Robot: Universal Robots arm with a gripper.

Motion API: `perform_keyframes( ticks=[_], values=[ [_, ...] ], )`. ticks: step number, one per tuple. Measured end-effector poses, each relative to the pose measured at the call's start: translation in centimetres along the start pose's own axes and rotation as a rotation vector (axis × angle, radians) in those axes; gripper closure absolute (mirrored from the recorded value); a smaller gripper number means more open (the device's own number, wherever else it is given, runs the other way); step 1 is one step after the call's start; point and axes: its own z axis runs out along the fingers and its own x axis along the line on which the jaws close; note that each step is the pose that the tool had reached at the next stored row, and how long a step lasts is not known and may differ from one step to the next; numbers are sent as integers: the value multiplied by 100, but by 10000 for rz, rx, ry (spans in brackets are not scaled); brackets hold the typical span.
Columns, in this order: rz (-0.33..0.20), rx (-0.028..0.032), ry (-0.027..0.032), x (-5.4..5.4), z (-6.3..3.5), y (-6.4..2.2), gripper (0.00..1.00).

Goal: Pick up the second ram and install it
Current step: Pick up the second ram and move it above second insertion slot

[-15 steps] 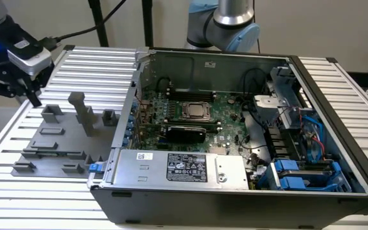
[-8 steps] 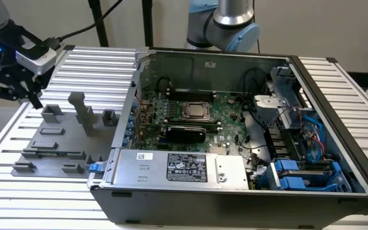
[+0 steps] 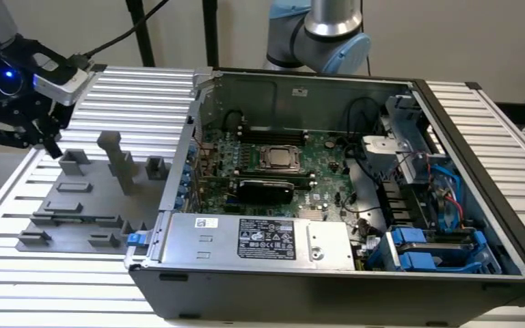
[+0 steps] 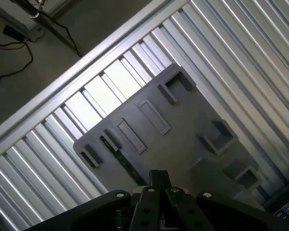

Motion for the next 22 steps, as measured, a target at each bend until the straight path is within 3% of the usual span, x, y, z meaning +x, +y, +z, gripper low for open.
perform_keyframes(
  ticks=[22],
  values=[
    [-3975, -43, 228, 2, 125, -6, 100]
  ],
)
